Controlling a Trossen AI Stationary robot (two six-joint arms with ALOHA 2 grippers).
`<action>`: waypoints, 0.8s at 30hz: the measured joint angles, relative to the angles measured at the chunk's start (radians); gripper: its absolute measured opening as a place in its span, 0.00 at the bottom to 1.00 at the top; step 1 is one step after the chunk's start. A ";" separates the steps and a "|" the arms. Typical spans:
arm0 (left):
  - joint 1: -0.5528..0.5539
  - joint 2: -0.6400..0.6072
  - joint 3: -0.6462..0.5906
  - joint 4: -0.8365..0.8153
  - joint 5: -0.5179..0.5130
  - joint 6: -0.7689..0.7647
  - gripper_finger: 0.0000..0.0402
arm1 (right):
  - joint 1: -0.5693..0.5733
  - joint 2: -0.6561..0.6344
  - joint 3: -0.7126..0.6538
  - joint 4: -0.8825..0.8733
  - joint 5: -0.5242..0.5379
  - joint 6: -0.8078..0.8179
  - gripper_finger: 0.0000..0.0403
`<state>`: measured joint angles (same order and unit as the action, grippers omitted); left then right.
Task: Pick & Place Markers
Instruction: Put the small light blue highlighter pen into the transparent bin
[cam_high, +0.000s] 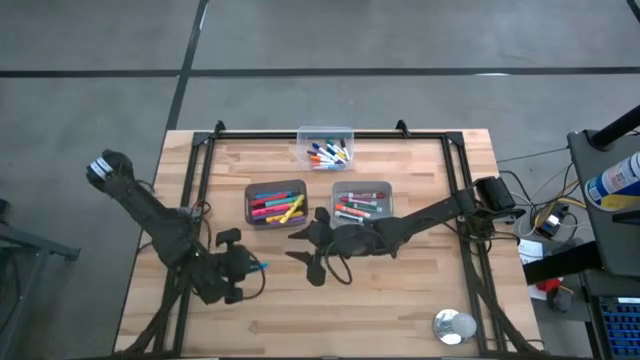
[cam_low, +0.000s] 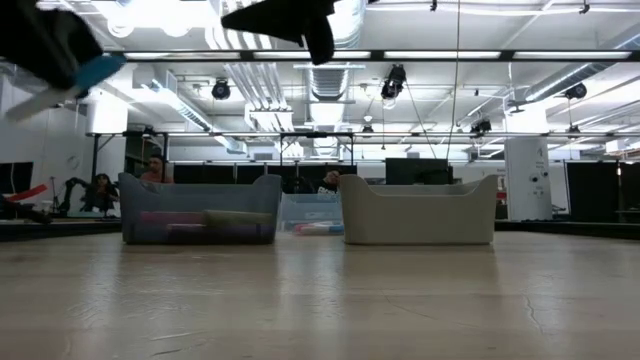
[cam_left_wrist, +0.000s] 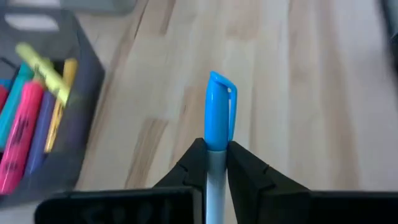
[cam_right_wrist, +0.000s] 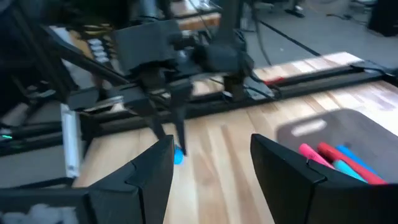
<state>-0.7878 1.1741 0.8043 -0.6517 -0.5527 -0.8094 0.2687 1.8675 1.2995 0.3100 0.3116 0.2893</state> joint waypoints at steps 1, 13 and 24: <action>0.009 -0.013 0.004 0.018 0.000 0.008 0.10 | 0.000 0.000 0.000 0.016 -0.012 0.003 0.52; 0.035 -0.165 0.016 0.343 0.039 0.105 0.10 | 0.024 0.000 0.000 0.233 -0.152 -0.066 0.52; 0.085 -0.234 0.019 0.460 0.000 0.199 0.10 | 0.022 0.000 0.000 0.357 -0.137 -0.081 0.52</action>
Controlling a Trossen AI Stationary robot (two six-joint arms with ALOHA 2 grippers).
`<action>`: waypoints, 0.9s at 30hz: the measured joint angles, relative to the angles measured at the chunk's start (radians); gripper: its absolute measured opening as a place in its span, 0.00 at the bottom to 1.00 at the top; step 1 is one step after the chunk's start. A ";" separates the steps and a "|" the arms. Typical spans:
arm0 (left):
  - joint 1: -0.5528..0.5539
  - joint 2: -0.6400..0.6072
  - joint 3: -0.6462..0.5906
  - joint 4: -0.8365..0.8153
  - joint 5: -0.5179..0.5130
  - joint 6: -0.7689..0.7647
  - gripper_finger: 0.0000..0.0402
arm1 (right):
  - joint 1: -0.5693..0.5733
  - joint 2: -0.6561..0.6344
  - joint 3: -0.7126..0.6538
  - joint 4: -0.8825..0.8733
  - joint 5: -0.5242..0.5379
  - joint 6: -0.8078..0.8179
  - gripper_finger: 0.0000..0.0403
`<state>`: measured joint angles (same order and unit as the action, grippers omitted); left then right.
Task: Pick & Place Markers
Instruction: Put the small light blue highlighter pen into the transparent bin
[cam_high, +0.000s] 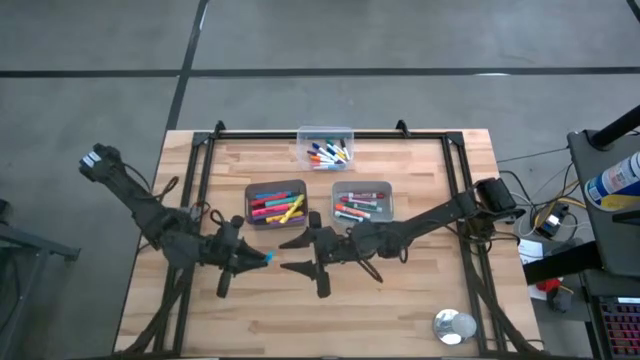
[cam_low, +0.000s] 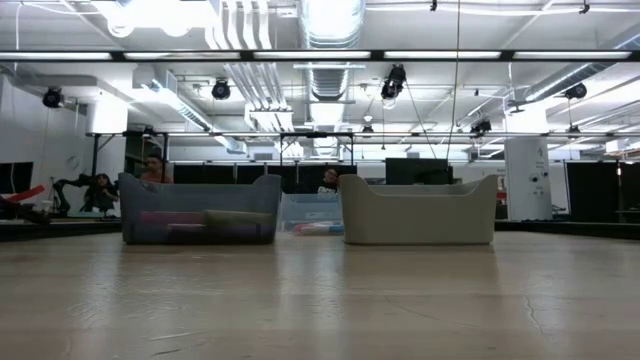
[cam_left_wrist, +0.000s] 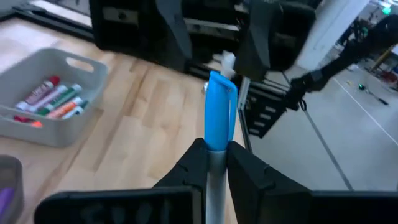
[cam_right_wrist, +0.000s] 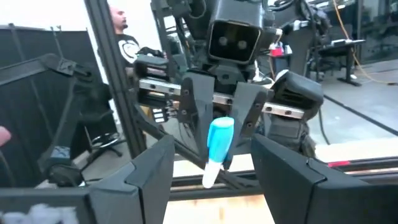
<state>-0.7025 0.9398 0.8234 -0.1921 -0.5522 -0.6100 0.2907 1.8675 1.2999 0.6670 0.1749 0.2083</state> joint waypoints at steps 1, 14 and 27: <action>0.010 0.000 0.000 0.010 0.000 0.009 0.10 | -0.001 0.000 0.000 0.002 -0.001 0.000 0.52; 0.100 0.005 -0.006 0.107 0.045 0.164 0.10 | -0.034 0.000 0.020 0.005 0.008 0.003 0.52; 0.175 0.012 -0.006 0.147 0.095 0.251 0.10 | -0.042 0.000 0.022 0.005 0.002 -0.002 0.47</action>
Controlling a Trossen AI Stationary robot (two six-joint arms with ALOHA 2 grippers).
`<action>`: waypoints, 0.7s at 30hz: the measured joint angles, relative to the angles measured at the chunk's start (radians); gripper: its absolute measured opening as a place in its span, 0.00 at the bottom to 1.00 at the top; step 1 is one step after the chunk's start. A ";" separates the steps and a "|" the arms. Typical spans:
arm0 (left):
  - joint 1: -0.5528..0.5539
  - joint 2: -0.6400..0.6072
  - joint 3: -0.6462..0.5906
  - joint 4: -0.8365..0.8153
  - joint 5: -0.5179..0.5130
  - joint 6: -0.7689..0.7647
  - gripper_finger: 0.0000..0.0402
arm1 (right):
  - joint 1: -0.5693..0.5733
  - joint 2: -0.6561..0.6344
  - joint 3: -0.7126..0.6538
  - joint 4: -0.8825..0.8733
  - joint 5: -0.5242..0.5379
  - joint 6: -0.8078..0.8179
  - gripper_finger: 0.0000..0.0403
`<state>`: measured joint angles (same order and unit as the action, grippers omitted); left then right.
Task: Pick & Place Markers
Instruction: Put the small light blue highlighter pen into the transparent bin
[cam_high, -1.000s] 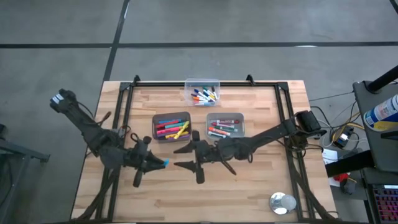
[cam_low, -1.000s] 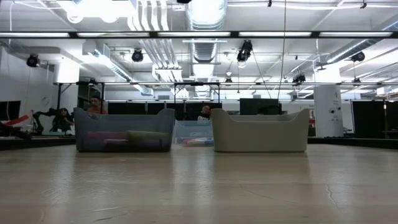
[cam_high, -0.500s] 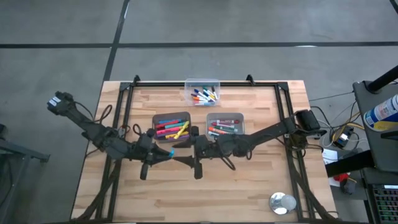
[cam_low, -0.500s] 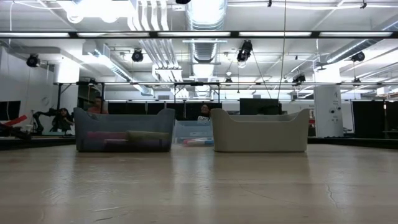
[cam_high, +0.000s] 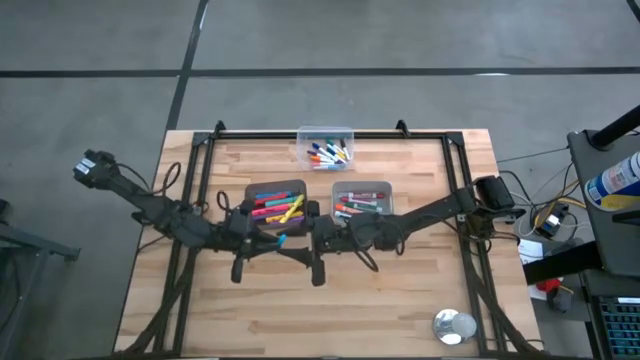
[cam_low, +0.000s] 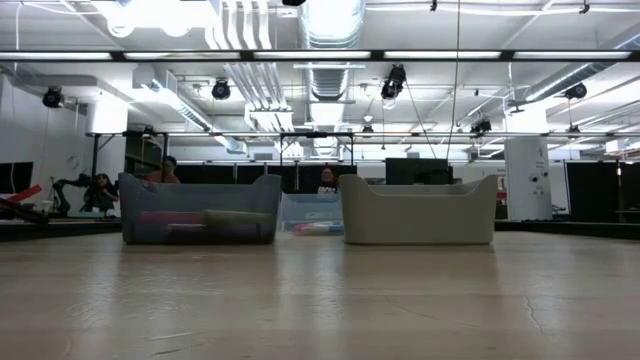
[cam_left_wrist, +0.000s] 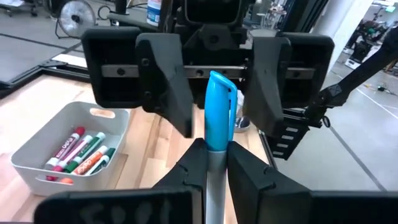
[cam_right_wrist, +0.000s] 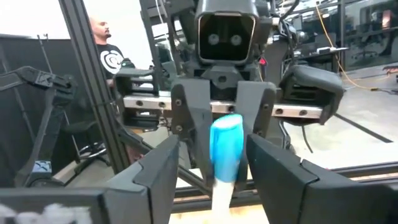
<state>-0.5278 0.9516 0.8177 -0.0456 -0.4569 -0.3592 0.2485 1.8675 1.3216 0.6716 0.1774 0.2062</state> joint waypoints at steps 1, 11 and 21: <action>0.005 0.000 0.001 0.000 0.008 0.000 0.10 | 0.000 0.000 0.000 0.000 -0.001 0.000 0.45; 0.017 -0.001 0.002 0.002 0.035 0.000 0.10 | -0.005 0.000 0.000 -0.010 -0.003 -0.001 0.27; 0.018 -0.003 0.012 -0.006 0.064 -0.006 0.12 | -0.007 0.000 0.001 -0.025 -0.006 -0.009 0.11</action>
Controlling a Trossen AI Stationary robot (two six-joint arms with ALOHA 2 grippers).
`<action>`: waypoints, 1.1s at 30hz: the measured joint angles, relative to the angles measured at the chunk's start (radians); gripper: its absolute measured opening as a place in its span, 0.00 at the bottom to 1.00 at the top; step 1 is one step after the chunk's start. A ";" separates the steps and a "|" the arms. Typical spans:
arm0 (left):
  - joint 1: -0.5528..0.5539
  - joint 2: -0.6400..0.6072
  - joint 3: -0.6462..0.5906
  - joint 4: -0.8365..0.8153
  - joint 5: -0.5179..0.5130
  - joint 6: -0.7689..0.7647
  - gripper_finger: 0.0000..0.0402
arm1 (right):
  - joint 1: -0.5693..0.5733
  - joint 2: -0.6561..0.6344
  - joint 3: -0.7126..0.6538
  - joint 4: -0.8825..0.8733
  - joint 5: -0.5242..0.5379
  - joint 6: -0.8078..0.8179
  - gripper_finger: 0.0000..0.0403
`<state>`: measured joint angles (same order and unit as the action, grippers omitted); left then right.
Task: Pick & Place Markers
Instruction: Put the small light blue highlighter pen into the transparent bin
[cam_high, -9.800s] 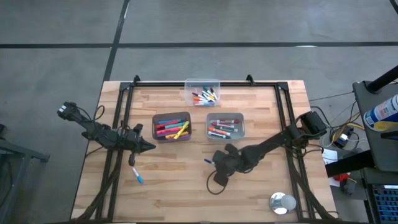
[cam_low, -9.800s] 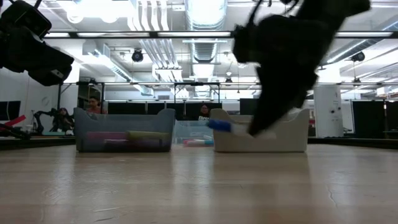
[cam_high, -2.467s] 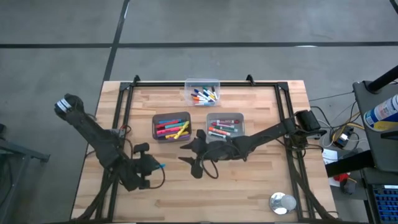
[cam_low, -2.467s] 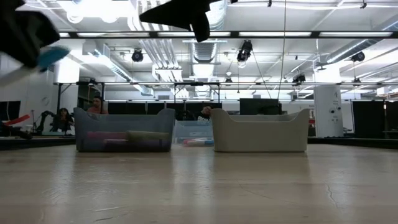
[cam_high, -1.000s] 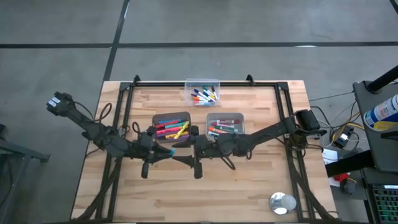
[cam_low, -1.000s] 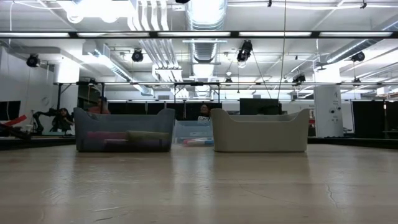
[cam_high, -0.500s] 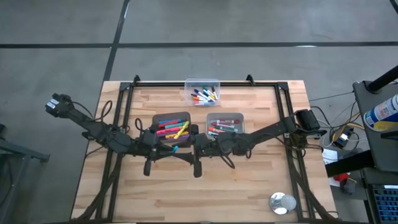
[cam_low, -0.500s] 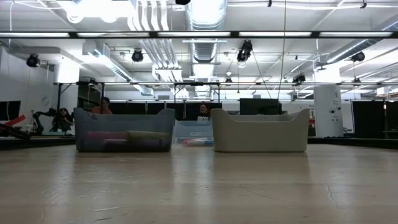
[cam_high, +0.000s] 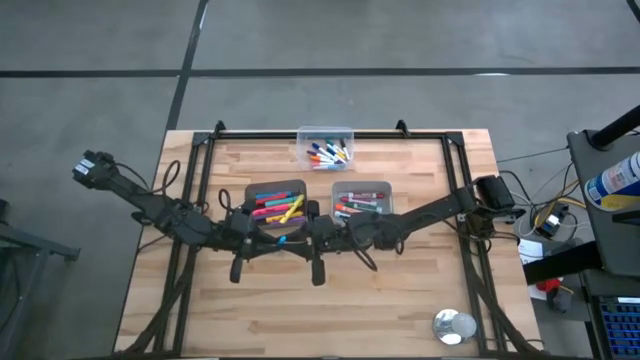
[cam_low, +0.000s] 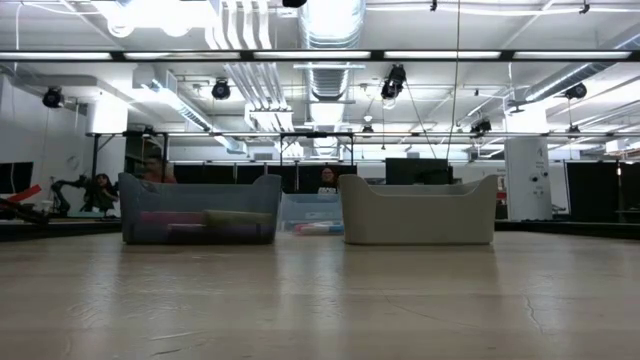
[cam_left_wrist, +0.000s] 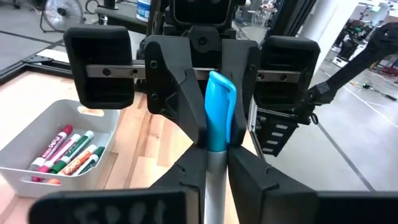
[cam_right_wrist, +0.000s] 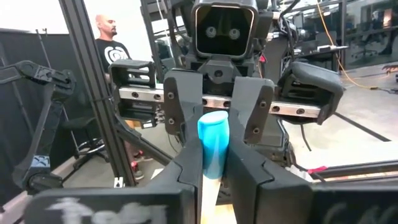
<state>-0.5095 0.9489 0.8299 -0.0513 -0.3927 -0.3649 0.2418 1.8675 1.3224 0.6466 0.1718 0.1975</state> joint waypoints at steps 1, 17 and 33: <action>0.000 0.000 0.000 0.000 0.005 0.000 0.14 | 0.000 0.000 0.000 -0.001 0.000 0.000 0.11; -0.002 -0.053 0.002 -0.294 0.013 -0.073 0.34 | -0.033 -0.005 -0.003 -0.148 0.102 -0.010 0.13; -0.004 -0.076 -0.072 -0.317 0.007 -0.105 0.34 | -0.388 -0.014 0.183 -0.889 0.169 0.012 0.13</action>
<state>-0.5133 0.8730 0.7575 -0.3678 -0.3858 -0.4697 -0.1465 1.8530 1.5057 -0.2421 0.3404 0.2099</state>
